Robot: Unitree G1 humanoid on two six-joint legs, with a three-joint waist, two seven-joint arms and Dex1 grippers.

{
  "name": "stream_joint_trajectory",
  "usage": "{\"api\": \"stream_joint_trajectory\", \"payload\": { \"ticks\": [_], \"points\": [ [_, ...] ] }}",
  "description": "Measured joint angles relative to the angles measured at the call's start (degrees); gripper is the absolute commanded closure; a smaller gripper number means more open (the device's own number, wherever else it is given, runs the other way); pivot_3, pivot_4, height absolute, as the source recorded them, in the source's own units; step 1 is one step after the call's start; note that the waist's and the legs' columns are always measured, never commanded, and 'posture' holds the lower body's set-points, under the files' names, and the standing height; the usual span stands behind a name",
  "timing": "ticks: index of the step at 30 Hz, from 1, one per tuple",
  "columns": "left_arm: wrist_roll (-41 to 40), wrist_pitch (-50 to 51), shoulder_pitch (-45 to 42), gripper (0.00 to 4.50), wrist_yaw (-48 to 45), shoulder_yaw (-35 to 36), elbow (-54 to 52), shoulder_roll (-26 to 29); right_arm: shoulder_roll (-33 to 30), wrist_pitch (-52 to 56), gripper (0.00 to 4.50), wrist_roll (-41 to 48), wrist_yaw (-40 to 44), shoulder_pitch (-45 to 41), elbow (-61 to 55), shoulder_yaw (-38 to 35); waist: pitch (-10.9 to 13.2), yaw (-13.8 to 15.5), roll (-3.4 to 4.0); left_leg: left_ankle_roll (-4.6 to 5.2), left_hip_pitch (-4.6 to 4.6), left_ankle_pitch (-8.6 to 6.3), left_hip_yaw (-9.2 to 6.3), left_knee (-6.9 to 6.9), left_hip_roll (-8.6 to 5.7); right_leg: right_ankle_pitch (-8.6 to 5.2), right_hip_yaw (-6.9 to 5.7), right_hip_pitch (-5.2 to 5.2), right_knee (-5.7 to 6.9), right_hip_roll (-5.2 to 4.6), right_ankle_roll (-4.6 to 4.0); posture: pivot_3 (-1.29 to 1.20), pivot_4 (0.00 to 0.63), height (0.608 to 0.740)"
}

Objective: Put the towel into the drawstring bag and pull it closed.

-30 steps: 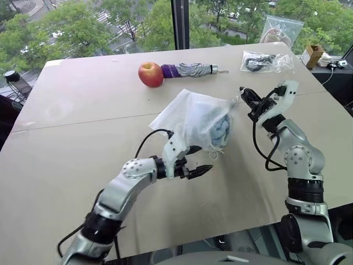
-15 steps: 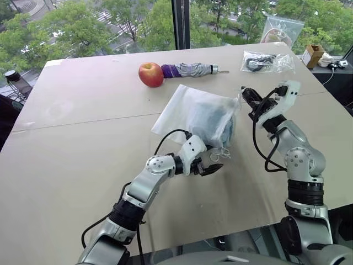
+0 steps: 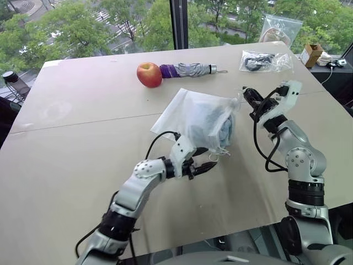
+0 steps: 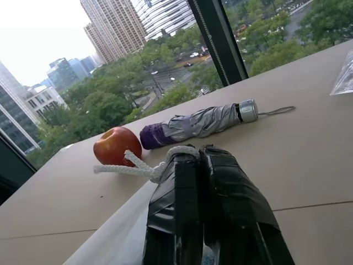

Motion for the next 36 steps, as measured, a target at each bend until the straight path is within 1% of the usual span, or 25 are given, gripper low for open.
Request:
{"api": "stream_joint_trajectory", "payload": {
  "ticks": [3,6,9,12,17,20,22,23,24,27,28,36],
  "points": [
    [-1.9,3.0,0.1,1.70,-0.1,0.2,-1.6,0.2,0.1,0.0,4.50,0.0,0.0,0.0,0.0,0.2,0.0,0.1,0.00,0.00,0.00,0.00,0.04,0.06,-0.05,0.00,0.05,0.02,-0.02,-0.03,0.01,0.00,0.150,0.740],
    [0.4,3.0,-1.6,1.70,2.3,-0.9,0.1,-1.5,0.2,0.0,4.50,0.0,0.1,0.0,0.0,0.1,0.0,0.1,0.00,0.00,0.00,0.00,0.05,0.07,-0.08,0.00,0.07,0.03,-0.04,-0.04,0.02,0.00,0.150,0.740],
    [5.0,0.5,-4.5,1.70,5.3,-3.7,6.8,-4.7,0.3,0.0,4.50,0.0,0.1,0.0,0.0,0.2,0.0,0.1,0.01,0.00,0.01,0.00,0.05,0.06,-0.10,0.01,0.06,0.03,-0.03,-0.03,0.01,0.00,0.150,0.740],
    [8.4,-4.1,-7.5,1.70,6.8,-4.9,12.0,-7.2,0.3,0.0,4.50,0.0,0.0,0.0,0.0,0.0,0.0,0.1,0.02,0.00,0.01,0.00,0.02,0.06,-0.09,0.01,0.04,0.04,-0.02,-0.03,0.01,0.00,0.150,0.740],
    [11.1,-8.9,-10.7,1.70,7.6,-5.0,18.3,-10.0,0.5,0.0,4.50,0.0,-0.5,0.0,-0.3,0.0,0.0,0.1,0.02,0.00,0.02,0.00,0.04,0.07,-0.09,0.01,0.05,0.05,0.02,-0.03,0.01,0.00,0.150,0.740],
    [11.9,-10.1,-12.1,1.70,7.6,-5.0,20.7,-11.7,0.7,-0.1,4.50,0.0,-0.9,0.2,-0.6,0.0,0.0,0.2,0.04,0.00,0.02,0.01,0.03,0.10,-0.10,0.01,0.05,0.07,0.03,-0.04,0.01,0.00,0.150,0.740],
    [12.1,-10.5,-12.6,2.18,7.3,-5.0,21.4,-11.9,0.8,-0.1,4.50,0.0,-1.2,0.3,-1.0,0.0,0.0,0.2,0.04,0.00,0.02,0.00,0.04,0.11,-0.11,0.01,0.06,0.07,0.02,-0.04,0.01,0.00,0.150,0.740],
    [12.1,-10.8,-12.6,2.26,7.0,-5.0,21.6,-11.9,0.8,-0.1,4.50,0.0,-1.3,0.4,-1.3,0.0,0.0,0.2,0.04,0.00,0.02,0.00,0.04,0.11,-0.11,0.01,0.07,0.07,0.02,-0.04,0.01,0.00,0.150,0.740],
    [12.2,-11.0,-12.6,2.91,6.5,-5.0,21.6,-11.7,0.8,-0.1,4.50,0.0,-1.4,0.5,-1.6,0.0,0.0,0.2,0.04,0.00,0.02,0.00,0.03,0.11,-0.11,0.01,0.06,0.07,0.02,-0.04,0.01,0.00,0.150,0.740],
    [12.2,-11.1,-12.6,4.16,6.0,-4.9,21.8,-11.7,0.8,-0.1,4.50,0.0,-1.4,0.5,-1.6,0.0,0.0,0.2,0.04,0.01,0.02,0.00,0.02,0.11,-0.11,0.01,0.06,0.07,0.02,-0.04,0.01,0.00,0.150,0.740],
    [12.2,-11.1,-12.6,4.44,5.9,-4.9,21.8,-11.7,0.8,-0.1,4.50,0.0,-1.4,0.5,-1.6,0.0,0.0,0.2,0.04,0.00,0.02,0.00,0.02,0.11,-0.11,0.01,0.06,0.07,0.02,-0.04,0.01,0.00,0.150,0.740],
    [12.0,-11.3,-12.2,4.44,5.9,-4.3,21.7,-11.9,0.9,-0.1,4.50,0.0,-1.4,0.5,-1.6,0.0,0.0,0.1,0.05,0.00,0.02,0.00,0.02,0.11,-0.11,0.01,0.06,0.07,0.02,-0.04,0.01,0.00,0.150,0.740]
  ]
}}
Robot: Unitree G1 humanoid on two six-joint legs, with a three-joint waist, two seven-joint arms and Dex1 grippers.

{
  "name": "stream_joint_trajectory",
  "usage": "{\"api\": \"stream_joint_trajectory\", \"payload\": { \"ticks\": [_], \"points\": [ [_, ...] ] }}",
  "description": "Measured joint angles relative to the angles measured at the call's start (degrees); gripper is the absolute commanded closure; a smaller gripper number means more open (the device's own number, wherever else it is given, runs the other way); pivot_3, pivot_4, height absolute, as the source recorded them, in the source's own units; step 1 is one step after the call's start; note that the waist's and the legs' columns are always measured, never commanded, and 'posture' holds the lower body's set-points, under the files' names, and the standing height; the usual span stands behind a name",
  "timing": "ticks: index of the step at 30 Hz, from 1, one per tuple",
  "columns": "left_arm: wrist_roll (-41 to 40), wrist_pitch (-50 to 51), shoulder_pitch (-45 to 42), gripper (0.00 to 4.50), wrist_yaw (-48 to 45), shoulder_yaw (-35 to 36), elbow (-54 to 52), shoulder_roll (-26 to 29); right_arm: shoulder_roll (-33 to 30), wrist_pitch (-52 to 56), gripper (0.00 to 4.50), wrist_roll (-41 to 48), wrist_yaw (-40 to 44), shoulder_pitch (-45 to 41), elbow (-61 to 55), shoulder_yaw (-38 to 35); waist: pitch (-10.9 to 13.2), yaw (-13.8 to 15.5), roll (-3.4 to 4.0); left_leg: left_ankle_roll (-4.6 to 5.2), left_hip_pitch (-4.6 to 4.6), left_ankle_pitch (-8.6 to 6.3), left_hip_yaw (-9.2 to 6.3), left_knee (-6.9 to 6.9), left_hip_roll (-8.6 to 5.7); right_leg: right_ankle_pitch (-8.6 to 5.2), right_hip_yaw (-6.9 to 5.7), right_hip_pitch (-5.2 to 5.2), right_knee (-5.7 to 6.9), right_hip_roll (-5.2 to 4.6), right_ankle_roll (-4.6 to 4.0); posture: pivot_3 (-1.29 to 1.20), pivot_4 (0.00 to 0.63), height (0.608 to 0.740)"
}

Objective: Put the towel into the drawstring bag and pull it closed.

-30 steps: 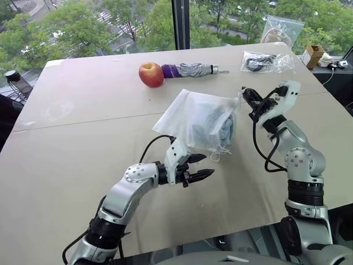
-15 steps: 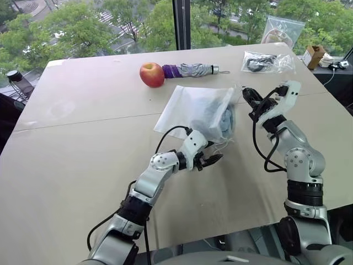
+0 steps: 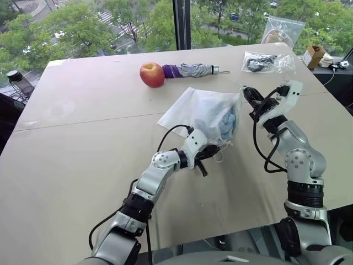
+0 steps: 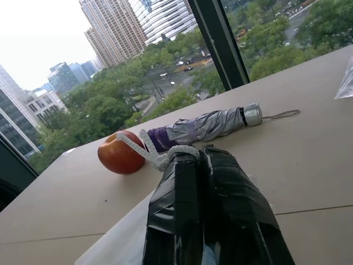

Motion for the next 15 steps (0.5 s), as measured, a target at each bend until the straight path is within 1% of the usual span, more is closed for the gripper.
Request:
{"api": "stream_joint_trajectory", "payload": {
  "ticks": [5,9,12,15],
  "points": [
    [-1.5,-0.8,6.0,4.44,0.1,2.6,-5.5,1.5,0.0,0.0,4.50,-0.1,-0.1,0.1,0.0,-0.1,0.0,-0.4,0.01,0.00,0.00,0.00,0.00,-0.05,0.08,0.00,0.01,-0.03,-0.01,0.02,0.00,0.00,0.150,0.740],
    [-2.8,-0.6,13.1,4.44,2.8,8.2,-13.0,4.3,-0.1,-0.2,4.50,-0.3,-0.5,0.3,0.1,-0.4,0.0,-0.3,0.02,0.00,0.00,-0.01,-0.04,-0.10,0.13,-0.01,-0.05,-0.06,0.00,0.05,-0.01,0.00,0.150,0.740],
    [-2.3,-0.6,17.6,4.44,7.9,12.4,-18.0,4.4,-0.1,-0.7,4.50,-0.8,-1.1,0.9,0.1,-0.7,0.0,-0.2,0.02,0.00,-0.01,-0.01,-0.07,-0.10,0.14,-0.01,-0.01,-0.06,-0.03,0.02,-0.01,0.00,0.150,0.740],
    [0.9,-1.1,20.4,4.44,16.4,17.4,-21.2,3.5,0.4,-1.3,4.50,-2.1,-2.4,1.4,0.4,-1.0,0.0,-0.1,0.02,0.00,-0.01,0.00,-0.06,-0.10,0.11,0.00,0.01,-0.05,-0.06,0.00,-0.01,0.00,0.150,0.740]
  ]
}}
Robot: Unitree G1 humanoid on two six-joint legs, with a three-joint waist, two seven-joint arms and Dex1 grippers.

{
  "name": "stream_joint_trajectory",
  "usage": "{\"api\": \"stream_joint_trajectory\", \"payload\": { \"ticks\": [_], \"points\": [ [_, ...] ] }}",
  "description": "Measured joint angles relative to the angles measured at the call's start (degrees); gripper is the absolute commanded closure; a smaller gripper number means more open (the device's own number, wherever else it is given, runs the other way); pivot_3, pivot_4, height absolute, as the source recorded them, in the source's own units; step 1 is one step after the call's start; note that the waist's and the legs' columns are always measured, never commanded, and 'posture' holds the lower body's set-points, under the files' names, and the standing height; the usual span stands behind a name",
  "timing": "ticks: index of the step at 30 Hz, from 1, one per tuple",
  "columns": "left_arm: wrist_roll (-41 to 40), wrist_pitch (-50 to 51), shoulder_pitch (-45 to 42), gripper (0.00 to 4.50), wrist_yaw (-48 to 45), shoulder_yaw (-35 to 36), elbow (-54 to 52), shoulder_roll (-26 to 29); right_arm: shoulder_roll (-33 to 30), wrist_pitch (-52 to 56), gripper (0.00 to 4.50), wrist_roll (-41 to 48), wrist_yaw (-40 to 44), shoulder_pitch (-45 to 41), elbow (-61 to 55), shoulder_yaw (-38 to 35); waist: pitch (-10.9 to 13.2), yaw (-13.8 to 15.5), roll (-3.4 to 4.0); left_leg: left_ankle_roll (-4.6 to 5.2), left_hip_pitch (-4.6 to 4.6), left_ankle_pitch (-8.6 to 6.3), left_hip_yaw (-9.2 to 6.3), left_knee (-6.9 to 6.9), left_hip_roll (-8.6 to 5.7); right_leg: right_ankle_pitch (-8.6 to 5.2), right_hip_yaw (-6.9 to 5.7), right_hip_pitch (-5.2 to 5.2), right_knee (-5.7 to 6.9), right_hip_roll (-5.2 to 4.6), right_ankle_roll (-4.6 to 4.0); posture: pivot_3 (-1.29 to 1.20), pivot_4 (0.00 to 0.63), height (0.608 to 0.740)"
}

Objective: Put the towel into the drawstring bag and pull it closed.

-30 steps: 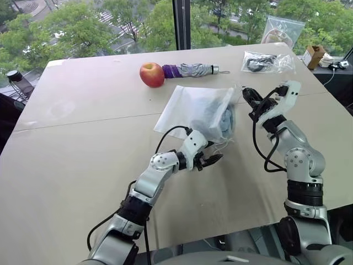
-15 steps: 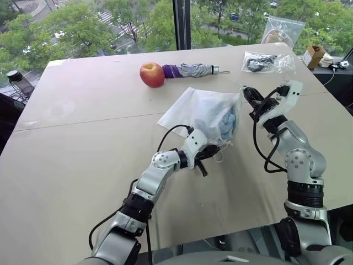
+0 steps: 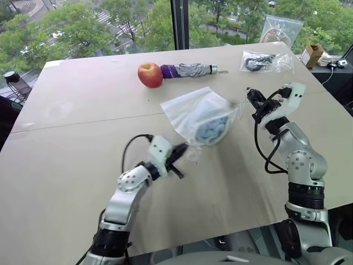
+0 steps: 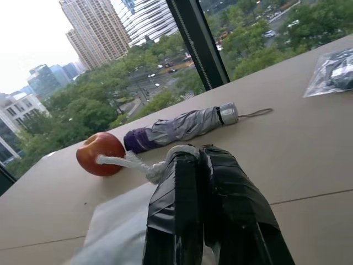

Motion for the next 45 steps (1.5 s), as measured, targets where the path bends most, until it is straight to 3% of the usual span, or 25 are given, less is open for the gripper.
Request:
{"api": "stream_joint_trajectory", "payload": {
  "ticks": [10,17,25,30,32,33,34,35,36,38,40,44,45],
  "points": [
    [20.3,-0.7,-1.0,4.44,31.4,11.5,0.1,-2.1,0.2,-11.8,4.50,-14.2,-13.2,-0.8,10.4,-2.4,0.0,0.0,-0.01,-0.01,-0.02,0.00,0.08,-0.01,-0.05,0.01,-0.03,-0.01,0.00,-0.03,0.00,0.00,0.150,0.740],
    [24.2,4.9,-3.1,4.44,42.0,15.9,1.4,-3.8,-0.2,-19.2,4.50,-22.0,-20.5,-1.7,13.8,-2.7,0.0,-0.1,-0.02,-0.01,-0.02,0.00,0.07,-0.03,-0.04,0.01,-0.01,-0.01,0.00,-0.05,0.00,0.00,0.150,0.740],
    [26.6,5.3,-6.0,4.44,48.2,18.7,2.3,-1.6,-0.7,-23.4,4.50,-26.5,-29.5,-2.8,15.6,-3.1,0.0,0.0,-0.01,-0.02,-0.01,0.00,0.03,-0.03,-0.02,0.02,-0.01,-0.01,0.03,-0.10,-0.01,0.00,0.150,0.740],
    [26.0,5.4,-8.0,4.44,49.3,20.3,4.8,-0.6,-0.6,-23.2,4.50,-24.6,-31.3,-4.3,15.7,-3.5,0.0,-0.2,-0.01,-0.02,0.02,0.00,0.01,-0.03,-0.03,0.02,0.01,-0.01,0.02,-0.14,-0.01,0.00,0.150,0.740],
    [24.3,4.9,-8.2,4.44,48.4,20.5,6.0,-0.3,-0.5,-21.8,4.50,-20.9,-28.5,-5.1,16.1,-4.1,0.0,-0.2,-0.02,-0.02,0.02,0.00,0.00,-0.04,-0.02,0.02,0.00,-0.01,0.02,-0.14,-0.01,0.00,0.150,0.740],
    [20.2,3.0,-8.1,4.44,43.9,21.2,7.0,0.0,-1.0,-19.4,4.50,-16.6,-22.3,-5.3,16.3,-4.7,0.0,-0.2,-0.02,-0.02,0.02,0.00,0.03,-0.04,-0.02,0.02,-0.01,-0.01,0.02,-0.14,-0.01,0.00,0.150,0.740],
    [15.7,1.0,-7.4,4.50,37.9,20.8,7.5,0.3,-1.9,-16.7,3.84,-12.6,-15.3,-4.8,16.0,-4.3,0.0,-0.2,-0.01,-0.02,0.00,0.00,0.07,-0.04,0.04,0.02,-0.06,-0.01,0.01,-0.14,-0.02,0.00,0.150,0.740],
    [12.4,-0.3,-6.7,3.95,33.2,19.8,7.6,0.4,-2.7,-14.6,3.52,-10.0,-10.3,-4.1,15.1,-3.3,0.0,-0.2,-0.01,-0.02,0.00,0.00,0.08,-0.04,0.06,0.02,-0.07,-0.01,0.01,-0.14,-0.02,0.00,0.150,0.740],
    [6.7,-2.0,-5.1,3.67,24.2,16.8,6.6,0.9,-6.1,-9.8,3.06,-5.5,-0.5,-1.0,10.8,0.9,0.0,0.1,0.01,-0.02,-0.11,0.00,0.06,-0.07,0.09,0.02,-0.18,-0.01,-0.04,-0.18,-0.03,0.00,0.150,0.740],
    [-0.1,-3.1,-2.1,2.58,11.4,9.8,3.6,2.2,-13.6,-2.5,1.88,0.0,15.7,4.8,1.3,10.4,0.0,0.2,0.01,-0.01,-0.14,-0.01,0.03,-0.15,0.12,0.00,-0.25,0.00,-0.16,-0.23,-0.02,0.00,0.150,0.740],
    [-3.5,-1.5,-0.7,1.79,4.6,6.5,1.0,4.3,-20.3,-1.5,1.09,-0.6,25.5,10.0,-3.6,16.4,0.0,0.3,-0.05,0.00,-0.16,-0.02,-0.02,-0.17,0.11,-0.01,-0.31,0.00,-0.23,-0.23,-0.01,0.00,0.150,0.740],
    [-4.2,1.1,8.2,0.10,-3.6,8.5,-1.7,14.8,-34.6,-9.2,1.06,-8.0,40.8,20.5,2.5,17.1,0.0,-0.3,-0.02,0.00,0.12,-0.02,0.11,-0.24,-0.05,-0.17,-0.02,0.01,-0.22,-0.17,-0.20,0.00,0.150,0.740],
    [-4.2,1.4,9.3,0.10,-4.4,8.7,-1.7,15.4,-34.9,-10.1,1.06,-8.3,41.9,20.8,3.0,16.5,0.0,-0.6,-0.06,0.01,0.20,-0.02,0.13,-0.24,-0.01,-0.18,0.09,0.01,-0.20,-0.08,-0.20,0.00,0.150,0.740]
  ]
}}
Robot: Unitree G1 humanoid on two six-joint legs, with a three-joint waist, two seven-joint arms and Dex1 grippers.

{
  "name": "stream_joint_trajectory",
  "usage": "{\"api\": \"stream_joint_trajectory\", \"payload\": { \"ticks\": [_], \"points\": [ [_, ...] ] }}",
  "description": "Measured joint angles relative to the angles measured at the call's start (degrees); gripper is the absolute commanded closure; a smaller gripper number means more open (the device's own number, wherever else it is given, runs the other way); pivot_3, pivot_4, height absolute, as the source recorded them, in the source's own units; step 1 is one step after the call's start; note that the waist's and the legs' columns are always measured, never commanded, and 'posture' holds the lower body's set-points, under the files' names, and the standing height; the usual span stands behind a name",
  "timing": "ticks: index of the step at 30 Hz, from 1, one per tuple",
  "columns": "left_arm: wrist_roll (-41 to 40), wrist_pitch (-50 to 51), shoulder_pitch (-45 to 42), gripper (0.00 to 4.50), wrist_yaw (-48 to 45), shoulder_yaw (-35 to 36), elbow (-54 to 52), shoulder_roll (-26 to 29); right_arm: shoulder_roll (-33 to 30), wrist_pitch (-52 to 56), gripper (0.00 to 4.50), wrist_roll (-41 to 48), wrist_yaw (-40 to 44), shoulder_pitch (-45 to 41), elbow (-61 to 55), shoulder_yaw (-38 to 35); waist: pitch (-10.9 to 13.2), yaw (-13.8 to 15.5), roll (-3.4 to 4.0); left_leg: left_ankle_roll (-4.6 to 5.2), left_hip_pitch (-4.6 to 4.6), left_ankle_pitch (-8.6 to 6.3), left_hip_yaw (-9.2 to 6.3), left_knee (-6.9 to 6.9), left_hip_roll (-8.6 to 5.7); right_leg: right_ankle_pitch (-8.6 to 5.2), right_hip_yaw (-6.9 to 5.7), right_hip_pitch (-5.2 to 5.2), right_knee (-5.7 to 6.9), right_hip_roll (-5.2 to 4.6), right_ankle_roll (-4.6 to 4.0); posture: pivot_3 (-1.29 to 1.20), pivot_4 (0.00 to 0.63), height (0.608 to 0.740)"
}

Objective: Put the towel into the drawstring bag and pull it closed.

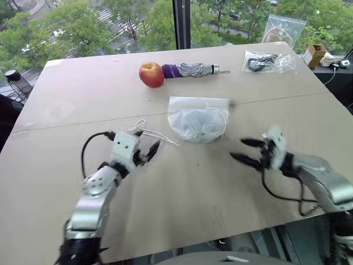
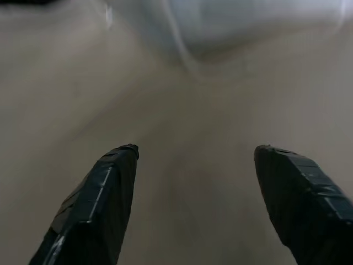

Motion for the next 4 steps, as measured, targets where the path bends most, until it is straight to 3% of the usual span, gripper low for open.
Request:
{"api": "stream_joint_trajectory", "payload": {
  "ticks": [4],
  "points": [
    [-2.8,-0.8,7.5,0.10,-5.7,3.6,-2.0,4.1,1.0,-7.0,1.06,-1.0,3.2,-0.2,5.2,-3.5,0.0,-0.3,-0.16,0.00,0.45,0.01,0.06,0.06,0.15,-0.11,0.00,0.33,0.09,0.14,0.16,0.00,0.150,0.740]
  ]
}}
